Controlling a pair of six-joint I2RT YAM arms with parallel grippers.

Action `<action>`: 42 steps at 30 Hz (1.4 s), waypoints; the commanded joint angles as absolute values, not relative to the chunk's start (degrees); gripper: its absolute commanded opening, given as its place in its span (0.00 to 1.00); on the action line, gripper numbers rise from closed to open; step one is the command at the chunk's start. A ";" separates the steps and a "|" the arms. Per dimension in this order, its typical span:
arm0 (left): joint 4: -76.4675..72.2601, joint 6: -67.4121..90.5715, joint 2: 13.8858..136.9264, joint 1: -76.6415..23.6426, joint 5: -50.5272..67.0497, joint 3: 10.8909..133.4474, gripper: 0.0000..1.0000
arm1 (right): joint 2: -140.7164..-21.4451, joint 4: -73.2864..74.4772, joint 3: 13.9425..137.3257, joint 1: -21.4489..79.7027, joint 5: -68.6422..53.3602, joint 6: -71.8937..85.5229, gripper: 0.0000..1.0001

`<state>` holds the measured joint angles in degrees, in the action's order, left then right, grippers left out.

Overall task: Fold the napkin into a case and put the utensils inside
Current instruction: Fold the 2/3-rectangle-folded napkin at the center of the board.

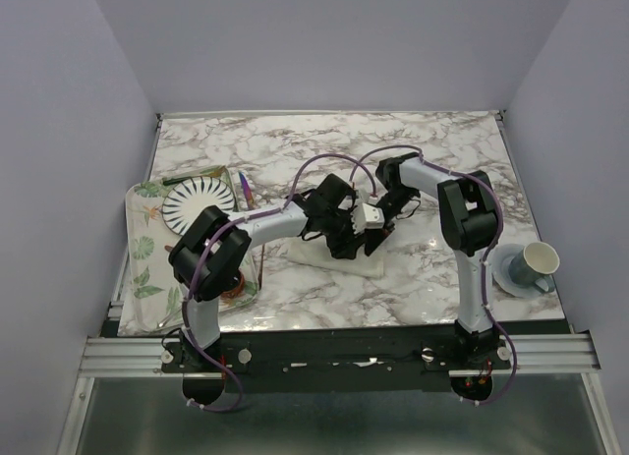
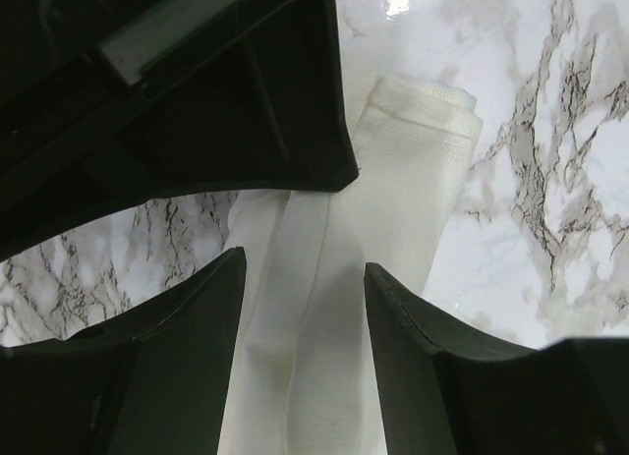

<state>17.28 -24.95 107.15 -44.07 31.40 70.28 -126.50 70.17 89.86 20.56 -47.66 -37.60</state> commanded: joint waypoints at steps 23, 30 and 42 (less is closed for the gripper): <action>17.58 -19.16 110.30 -45.62 35.51 73.39 0.44 | -123.49 72.95 91.93 20.74 -52.38 -41.22 0.01; 18.72 -18.72 112.50 -45.53 34.98 75.41 0.19 | -122.96 72.95 91.23 20.74 -52.30 -41.31 0.01; 18.73 -7.40 110.39 -44.91 36.47 73.13 0.00 | -117.08 65.75 85.61 17.93 -48.43 -21.37 0.41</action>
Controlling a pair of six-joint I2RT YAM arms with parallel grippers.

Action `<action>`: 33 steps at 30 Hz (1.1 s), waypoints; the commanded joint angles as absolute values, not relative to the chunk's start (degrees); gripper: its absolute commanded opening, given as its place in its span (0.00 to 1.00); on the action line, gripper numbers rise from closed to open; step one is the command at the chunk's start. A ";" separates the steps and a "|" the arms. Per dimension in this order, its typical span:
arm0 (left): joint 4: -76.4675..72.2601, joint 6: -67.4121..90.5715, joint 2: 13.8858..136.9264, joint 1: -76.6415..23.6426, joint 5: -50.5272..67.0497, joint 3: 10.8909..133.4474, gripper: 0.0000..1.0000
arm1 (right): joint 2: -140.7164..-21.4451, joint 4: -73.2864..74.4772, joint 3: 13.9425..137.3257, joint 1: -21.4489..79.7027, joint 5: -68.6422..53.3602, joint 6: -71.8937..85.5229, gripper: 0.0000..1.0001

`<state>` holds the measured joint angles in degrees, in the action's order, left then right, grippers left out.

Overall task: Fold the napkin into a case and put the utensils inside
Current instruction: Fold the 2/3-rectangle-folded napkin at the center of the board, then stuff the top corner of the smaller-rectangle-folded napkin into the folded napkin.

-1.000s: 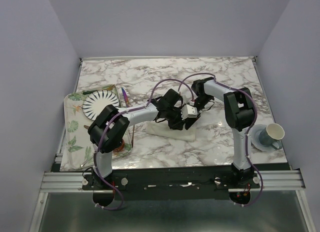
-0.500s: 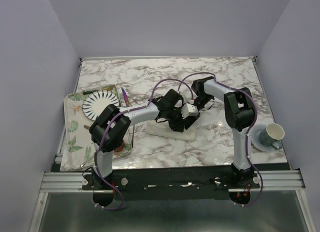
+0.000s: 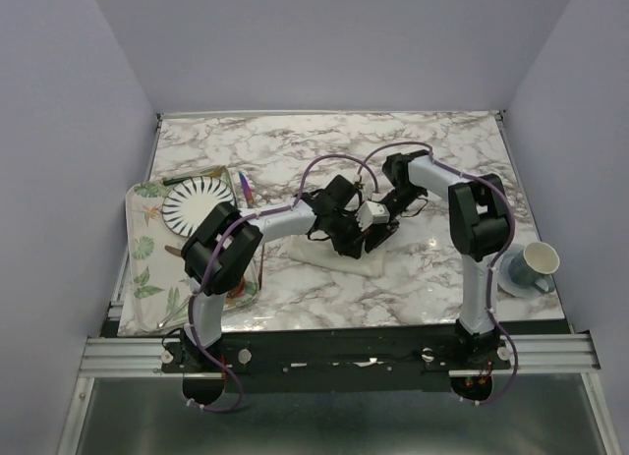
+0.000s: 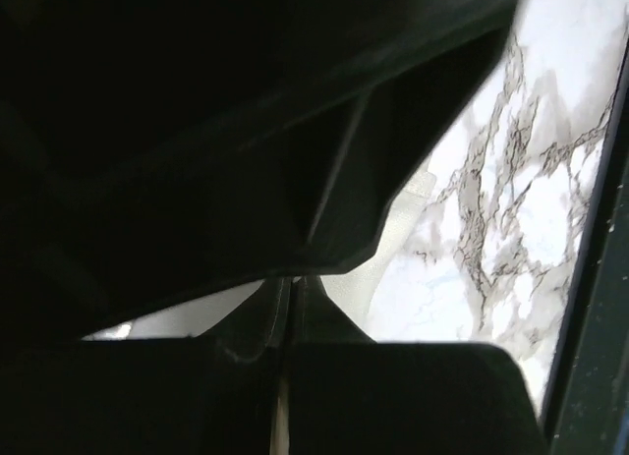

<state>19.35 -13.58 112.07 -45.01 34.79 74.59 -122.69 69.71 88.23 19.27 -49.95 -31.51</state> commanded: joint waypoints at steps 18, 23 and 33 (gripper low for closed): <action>12.57 5.53 107.40 -44.74 34.63 68.12 0.00 | -121.02 56.51 76.99 17.67 -43.95 -6.42 0.58; 12.74 7.03 106.44 -44.47 35.07 67.24 0.00 | -122.25 55.73 78.13 17.67 -41.31 -6.50 0.59; 14.24 9.93 105.73 -43.77 35.51 64.96 0.00 | -123.75 54.76 79.80 17.67 -38.32 -7.91 0.60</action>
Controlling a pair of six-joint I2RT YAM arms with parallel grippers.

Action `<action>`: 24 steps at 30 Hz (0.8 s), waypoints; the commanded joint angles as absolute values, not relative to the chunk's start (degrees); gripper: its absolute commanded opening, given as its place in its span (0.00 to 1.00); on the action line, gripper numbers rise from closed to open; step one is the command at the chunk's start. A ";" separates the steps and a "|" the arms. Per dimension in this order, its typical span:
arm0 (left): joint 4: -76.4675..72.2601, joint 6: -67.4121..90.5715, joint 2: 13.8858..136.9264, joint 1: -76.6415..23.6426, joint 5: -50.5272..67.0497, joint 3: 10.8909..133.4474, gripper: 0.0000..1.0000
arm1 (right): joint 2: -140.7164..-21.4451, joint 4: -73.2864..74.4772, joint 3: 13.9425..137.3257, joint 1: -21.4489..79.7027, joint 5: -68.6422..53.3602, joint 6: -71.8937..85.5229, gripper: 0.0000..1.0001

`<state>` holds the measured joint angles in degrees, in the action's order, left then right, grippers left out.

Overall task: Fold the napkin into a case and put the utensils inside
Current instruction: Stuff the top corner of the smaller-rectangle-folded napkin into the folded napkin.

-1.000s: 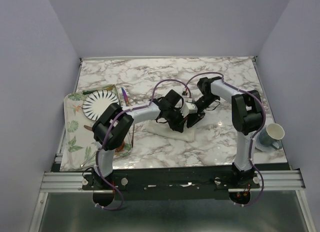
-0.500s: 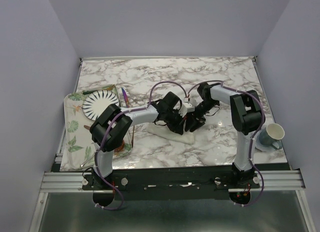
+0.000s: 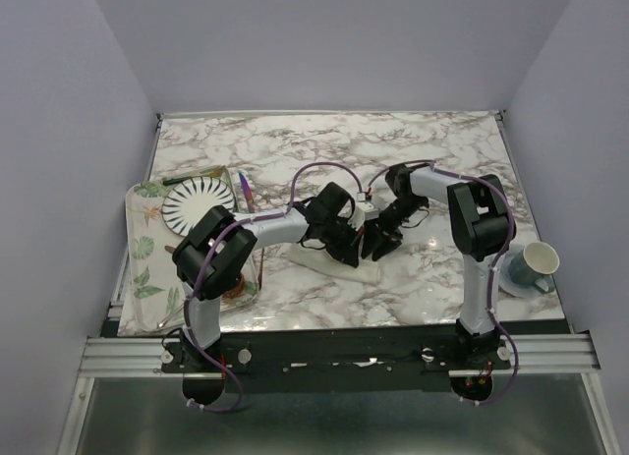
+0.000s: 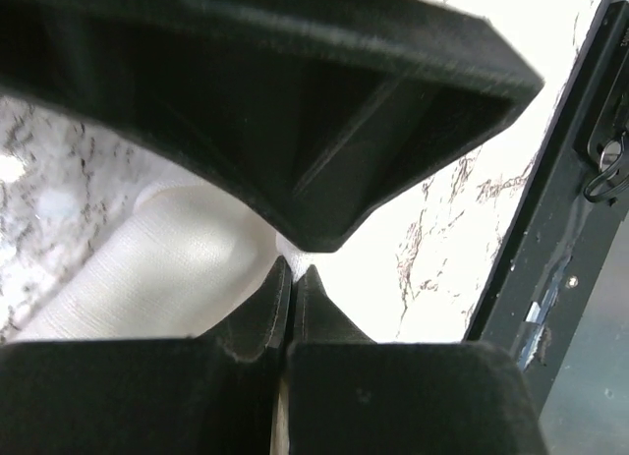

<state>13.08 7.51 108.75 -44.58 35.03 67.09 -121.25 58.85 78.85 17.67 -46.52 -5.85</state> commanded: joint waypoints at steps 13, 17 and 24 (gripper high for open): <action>17.31 14.15 111.00 -40.69 39.20 65.65 0.00 | -122.26 53.62 82.27 17.67 -36.39 -10.72 0.59; 18.01 14.68 111.97 -40.69 39.11 66.27 0.00 | -119.72 52.30 81.39 17.75 -37.17 -11.34 0.48; 20.74 14.68 115.22 -40.78 38.58 68.64 0.00 | -114.45 50.63 80.51 19.07 -38.15 -10.46 0.24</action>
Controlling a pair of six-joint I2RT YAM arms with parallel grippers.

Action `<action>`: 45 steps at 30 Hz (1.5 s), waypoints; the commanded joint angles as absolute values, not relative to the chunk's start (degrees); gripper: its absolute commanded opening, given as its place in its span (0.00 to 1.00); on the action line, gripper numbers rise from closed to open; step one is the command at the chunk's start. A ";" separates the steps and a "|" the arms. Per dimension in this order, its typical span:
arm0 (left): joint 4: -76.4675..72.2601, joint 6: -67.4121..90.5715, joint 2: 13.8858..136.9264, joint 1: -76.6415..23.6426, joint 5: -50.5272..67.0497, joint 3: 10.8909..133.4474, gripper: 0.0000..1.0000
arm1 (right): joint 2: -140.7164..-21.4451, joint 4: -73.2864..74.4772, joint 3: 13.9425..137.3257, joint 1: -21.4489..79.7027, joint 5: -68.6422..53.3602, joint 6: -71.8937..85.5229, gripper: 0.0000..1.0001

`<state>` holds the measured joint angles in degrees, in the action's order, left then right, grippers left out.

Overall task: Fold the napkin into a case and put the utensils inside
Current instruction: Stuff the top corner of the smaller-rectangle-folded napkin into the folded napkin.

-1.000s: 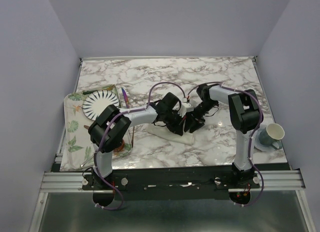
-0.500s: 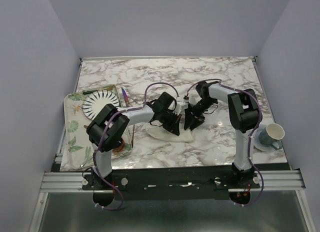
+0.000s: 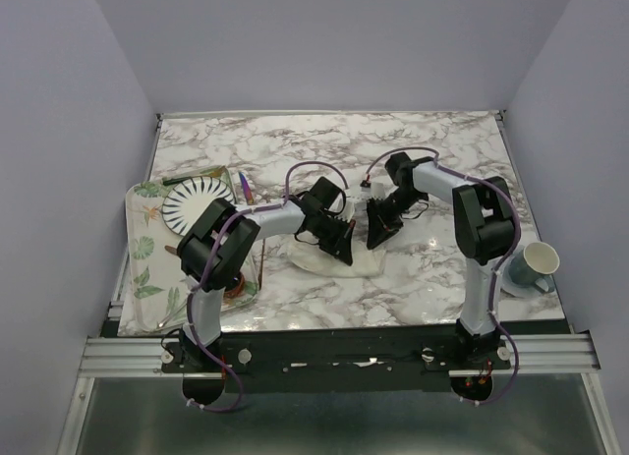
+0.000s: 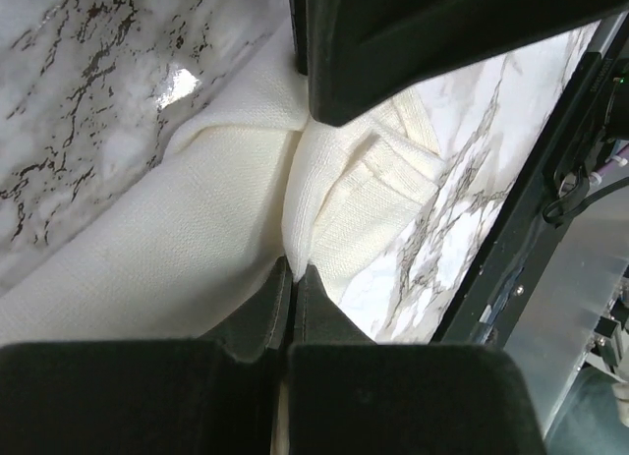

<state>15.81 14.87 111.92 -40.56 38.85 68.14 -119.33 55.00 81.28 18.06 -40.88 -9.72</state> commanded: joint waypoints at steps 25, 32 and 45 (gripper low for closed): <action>20.31 16.26 116.89 -39.99 37.44 68.73 0.00 | -109.69 51.59 73.92 24.43 -25.22 -10.37 0.02; 16.44 20.82 117.24 -38.67 37.00 68.20 0.00 | -106.79 51.51 73.65 22.42 -25.40 -3.71 0.06; 4.58 27.76 116.80 -35.69 36.65 64.16 0.00 | -109.24 51.15 79.63 16.43 -31.90 -1.67 0.10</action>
<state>9.65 26.20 114.52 -37.06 43.44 66.87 -108.05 49.36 78.74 15.59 -27.64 -2.48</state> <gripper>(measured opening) 0.017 0.111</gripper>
